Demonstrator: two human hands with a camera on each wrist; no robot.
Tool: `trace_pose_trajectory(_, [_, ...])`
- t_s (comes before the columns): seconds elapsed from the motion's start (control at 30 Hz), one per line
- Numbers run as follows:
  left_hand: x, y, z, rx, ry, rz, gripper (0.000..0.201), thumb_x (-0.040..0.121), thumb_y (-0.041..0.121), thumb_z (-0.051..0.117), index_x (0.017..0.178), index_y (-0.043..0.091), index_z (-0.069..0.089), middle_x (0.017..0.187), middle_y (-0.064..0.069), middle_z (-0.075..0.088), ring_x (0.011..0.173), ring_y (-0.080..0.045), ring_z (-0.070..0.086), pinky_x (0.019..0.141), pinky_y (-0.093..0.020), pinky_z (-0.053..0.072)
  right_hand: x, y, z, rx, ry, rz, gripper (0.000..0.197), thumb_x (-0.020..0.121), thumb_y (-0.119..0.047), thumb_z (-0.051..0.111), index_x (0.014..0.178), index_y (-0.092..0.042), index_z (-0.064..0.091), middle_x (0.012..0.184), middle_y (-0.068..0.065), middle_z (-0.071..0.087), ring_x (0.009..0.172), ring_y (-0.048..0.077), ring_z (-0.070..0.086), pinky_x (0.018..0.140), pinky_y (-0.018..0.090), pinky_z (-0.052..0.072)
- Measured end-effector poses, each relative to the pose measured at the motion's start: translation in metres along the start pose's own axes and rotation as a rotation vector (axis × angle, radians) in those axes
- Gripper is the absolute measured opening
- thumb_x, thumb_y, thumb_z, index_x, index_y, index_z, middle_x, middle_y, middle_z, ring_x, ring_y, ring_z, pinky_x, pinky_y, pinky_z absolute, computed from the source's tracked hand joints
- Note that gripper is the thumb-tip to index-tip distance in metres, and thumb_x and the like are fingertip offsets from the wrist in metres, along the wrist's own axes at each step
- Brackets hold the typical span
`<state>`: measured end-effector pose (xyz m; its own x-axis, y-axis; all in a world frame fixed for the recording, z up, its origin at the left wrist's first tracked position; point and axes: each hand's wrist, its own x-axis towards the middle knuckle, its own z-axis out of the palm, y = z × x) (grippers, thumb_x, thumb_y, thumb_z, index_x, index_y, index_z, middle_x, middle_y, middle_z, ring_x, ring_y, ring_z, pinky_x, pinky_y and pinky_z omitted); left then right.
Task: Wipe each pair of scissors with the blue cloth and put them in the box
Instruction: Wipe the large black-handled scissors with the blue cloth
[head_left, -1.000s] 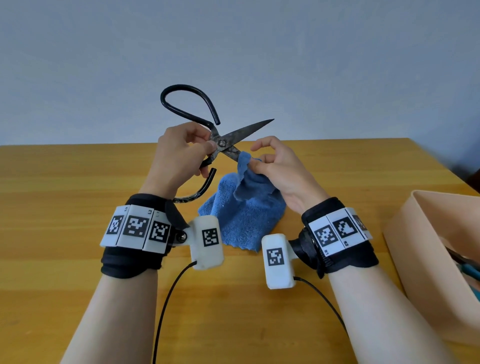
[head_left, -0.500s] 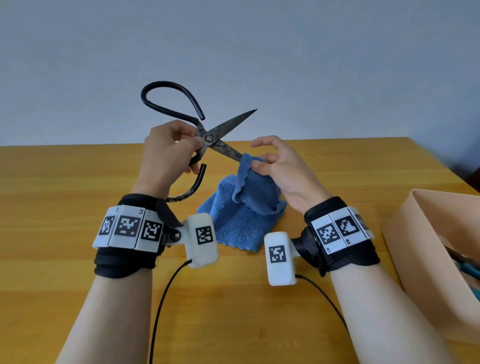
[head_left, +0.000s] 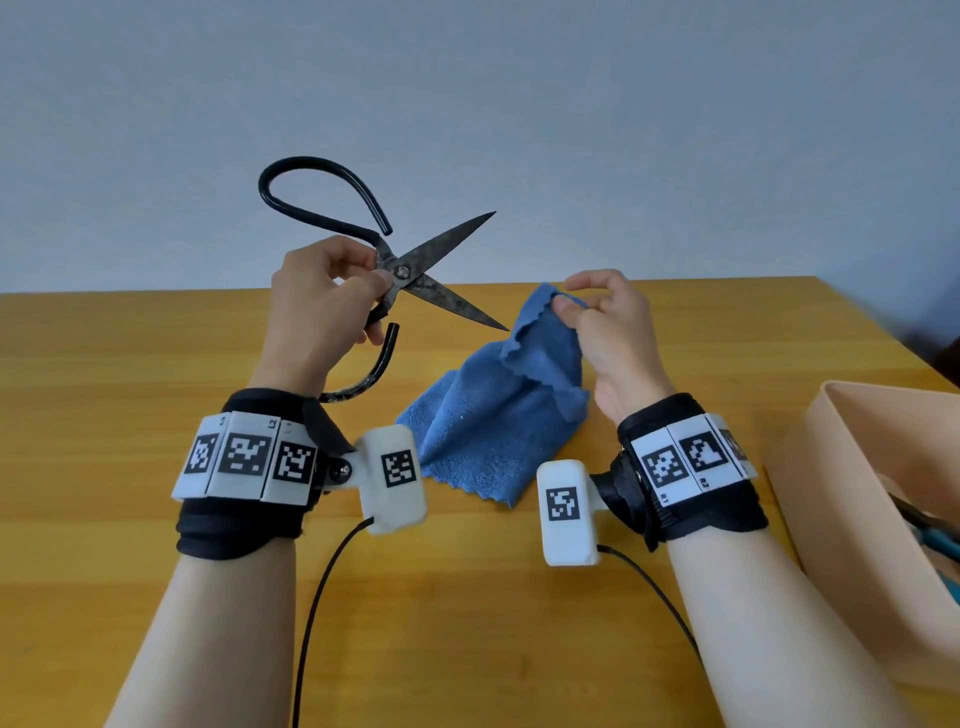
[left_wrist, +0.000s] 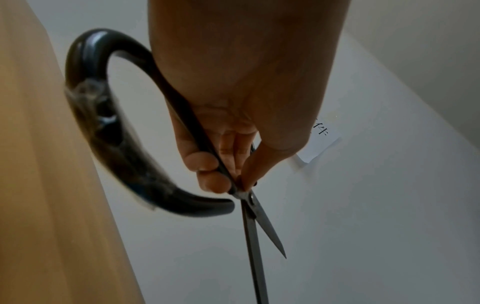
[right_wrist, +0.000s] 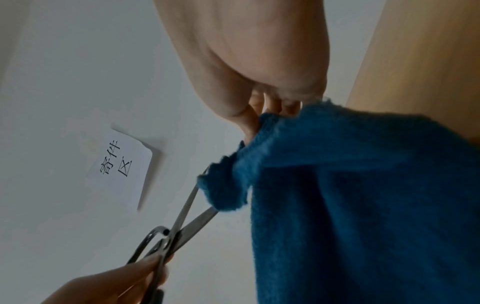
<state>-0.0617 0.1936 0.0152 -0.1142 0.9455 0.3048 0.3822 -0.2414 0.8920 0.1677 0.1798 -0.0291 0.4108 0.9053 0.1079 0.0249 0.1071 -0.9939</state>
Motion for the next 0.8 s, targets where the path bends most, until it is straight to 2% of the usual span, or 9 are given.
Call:
trace_pose_trajectory(0.1, [-0.001, 0.001, -0.001, 0.043, -0.053, 0.012, 0.005, 0.089, 0.008, 0.062, 0.093, 0.007, 0.066, 0.077, -0.009, 0.068, 0.044, -0.02, 0.057, 0.045, -0.023, 0.043, 0.001, -0.002, -0.003, 0.18, 0.008, 0.031, 0.01, 0.093, -0.009, 0.065, 0.102, -0.014, 0.065, 0.095, 0.003, 0.071, 0.094, 0.017, 0.066, 0.084, 0.032, 0.056])
trace_pose_trajectory(0.17, [-0.004, 0.002, 0.002, 0.068, -0.103, 0.019, 0.004, 0.088, 0.007, 0.063, 0.09, 0.009, 0.067, 0.078, -0.007, 0.068, 0.045, -0.02, 0.058, 0.046, -0.024, 0.044, -0.002, -0.005, 0.001, 0.282, -0.105, 0.048, 0.006, 0.094, -0.01, 0.064, 0.096, -0.015, 0.067, 0.097, 0.003, 0.07, 0.096, 0.017, 0.065, 0.088, 0.034, 0.055])
trace_pose_trajectory(0.23, [-0.006, 0.004, 0.008, 0.089, -0.149, 0.031, 0.003, 0.088, 0.009, 0.065, 0.089, 0.01, 0.067, 0.077, -0.004, 0.067, 0.044, -0.019, 0.058, 0.047, -0.024, 0.044, -0.006, -0.008, 0.007, 0.34, -0.237, 0.064, 0.007, 0.095, -0.009, 0.062, 0.093, -0.015, 0.066, 0.094, 0.004, 0.069, 0.091, 0.017, 0.065, 0.083, 0.033, 0.055])
trace_pose_trajectory(0.33, [-0.009, 0.008, 0.016, 0.11, -0.177, 0.066, 0.003, 0.089, 0.009, 0.065, 0.09, 0.011, 0.067, 0.077, 0.0, 0.065, 0.042, -0.017, 0.059, 0.047, -0.022, 0.046, -0.011, -0.012, 0.014, 0.28, -0.327, 0.098, 0.008, 0.095, -0.007, 0.062, 0.093, -0.014, 0.064, 0.086, 0.004, 0.069, 0.076, 0.013, 0.066, 0.065, 0.024, 0.055])
trace_pose_trajectory(0.37, [-0.009, 0.008, 0.018, 0.112, -0.174, 0.076, 0.003, 0.089, 0.009, 0.065, 0.09, 0.012, 0.066, 0.077, 0.001, 0.065, 0.042, -0.016, 0.059, 0.047, -0.022, 0.046, -0.012, -0.011, 0.016, 0.243, -0.333, 0.11, 0.008, 0.094, -0.005, 0.062, 0.093, -0.013, 0.064, 0.085, 0.004, 0.07, 0.074, 0.013, 0.067, 0.063, 0.024, 0.054])
trace_pose_trajectory(0.47, [-0.011, 0.01, 0.023, 0.097, -0.168, 0.095, 0.004, 0.09, 0.008, 0.065, 0.093, 0.011, 0.066, 0.08, 0.0, 0.065, 0.042, -0.017, 0.06, 0.047, -0.022, 0.046, -0.014, -0.01, 0.019, 0.193, -0.349, 0.131, 0.009, 0.091, -0.003, 0.065, 0.094, -0.011, 0.063, 0.085, 0.008, 0.072, 0.076, 0.018, 0.069, 0.068, 0.028, 0.058])
trace_pose_trajectory(0.63, [-0.012, 0.012, 0.03, 0.088, -0.169, 0.099, 0.004, 0.09, 0.008, 0.064, 0.092, 0.01, 0.065, 0.076, 0.003, 0.064, 0.043, -0.02, 0.061, 0.05, -0.023, 0.045, -0.017, -0.012, 0.019, 0.118, -0.333, 0.112, 0.018, 0.087, -0.004, 0.071, 0.094, -0.013, 0.057, 0.078, 0.003, 0.071, 0.062, 0.013, 0.068, 0.056, 0.024, 0.053])
trace_pose_trajectory(0.7, [-0.013, 0.012, 0.034, 0.103, -0.17, 0.102, 0.003, 0.089, 0.008, 0.064, 0.09, 0.011, 0.065, 0.074, 0.005, 0.063, 0.041, -0.019, 0.06, 0.052, -0.024, 0.045, -0.017, -0.011, 0.021, 0.082, -0.317, 0.128, 0.022, 0.084, -0.003, 0.073, 0.092, -0.013, 0.056, 0.083, 0.008, 0.072, 0.064, 0.018, 0.068, 0.058, 0.027, 0.055])
trace_pose_trajectory(0.8, [-0.013, 0.011, 0.035, 0.119, -0.17, 0.088, 0.003, 0.089, 0.008, 0.064, 0.089, 0.011, 0.066, 0.074, 0.007, 0.062, 0.04, -0.017, 0.059, 0.051, -0.023, 0.045, -0.016, -0.01, 0.022, 0.066, -0.344, 0.163, 0.026, 0.083, 0.004, 0.071, 0.095, -0.013, 0.055, 0.091, 0.013, 0.071, 0.072, 0.024, 0.068, 0.067, 0.036, 0.057])
